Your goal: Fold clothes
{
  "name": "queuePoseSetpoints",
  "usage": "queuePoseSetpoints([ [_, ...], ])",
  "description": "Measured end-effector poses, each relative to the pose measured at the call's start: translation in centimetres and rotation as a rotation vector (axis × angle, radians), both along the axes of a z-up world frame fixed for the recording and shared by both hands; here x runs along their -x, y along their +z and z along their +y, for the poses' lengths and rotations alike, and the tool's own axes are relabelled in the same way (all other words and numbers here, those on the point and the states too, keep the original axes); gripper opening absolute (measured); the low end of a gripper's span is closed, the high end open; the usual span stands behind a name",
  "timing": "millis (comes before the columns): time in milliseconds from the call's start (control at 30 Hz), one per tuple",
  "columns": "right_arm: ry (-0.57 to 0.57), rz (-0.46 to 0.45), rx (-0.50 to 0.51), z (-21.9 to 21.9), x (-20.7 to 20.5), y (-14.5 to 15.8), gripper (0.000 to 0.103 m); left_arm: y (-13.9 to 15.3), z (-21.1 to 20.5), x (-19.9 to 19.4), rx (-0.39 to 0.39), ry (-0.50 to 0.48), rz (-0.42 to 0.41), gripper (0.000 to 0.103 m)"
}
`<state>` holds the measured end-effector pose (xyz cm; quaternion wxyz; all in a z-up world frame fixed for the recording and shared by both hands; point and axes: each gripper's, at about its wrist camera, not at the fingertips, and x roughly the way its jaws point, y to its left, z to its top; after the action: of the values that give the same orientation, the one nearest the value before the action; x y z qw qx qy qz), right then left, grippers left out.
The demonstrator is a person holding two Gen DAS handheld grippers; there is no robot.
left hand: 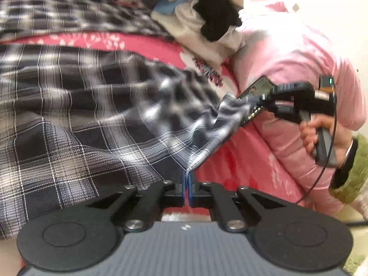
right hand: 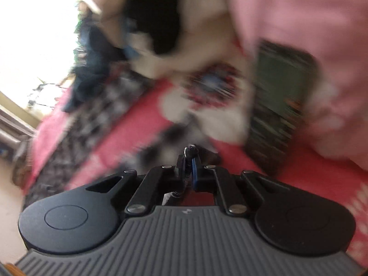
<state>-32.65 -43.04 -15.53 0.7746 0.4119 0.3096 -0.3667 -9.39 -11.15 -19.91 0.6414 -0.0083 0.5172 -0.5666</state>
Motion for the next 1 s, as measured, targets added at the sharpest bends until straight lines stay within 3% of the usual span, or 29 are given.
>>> queuePoseSetpoints([
  [67,-0.029,0.053,-0.024,0.2,1.3,-2.2,0.004,-0.1,0.0,-0.1,-0.028,-0.005,0.019,0.005],
  [167,-0.061,0.093,-0.049,0.8,2.6,-4.6,0.004,0.1,0.8,0.2,-0.063,0.0,0.03,0.021],
  [267,-0.072,0.095,-0.059,1.1,3.2,-5.4,0.004,1.4,3.0,0.0,-0.06,0.049,0.029,0.026],
  [500,-0.068,0.114,-0.068,1.0,3.6,-5.5,0.004,4.3,11.3,-3.6,-0.114,0.326,0.096,0.035],
  [633,-0.092,0.085,-0.083,1.5,4.3,-5.0,0.004,5.7,18.0,-7.3,-0.168,0.557,0.153,0.035],
  [900,-0.154,0.092,-0.079,2.8,7.1,-5.3,0.004,4.5,27.0,-11.7,-0.26,0.841,0.199,0.038],
  [1000,-0.183,0.096,-0.07,2.8,7.9,-6.1,0.003,1.9,27.7,-12.4,-0.345,0.883,0.266,0.038],
])
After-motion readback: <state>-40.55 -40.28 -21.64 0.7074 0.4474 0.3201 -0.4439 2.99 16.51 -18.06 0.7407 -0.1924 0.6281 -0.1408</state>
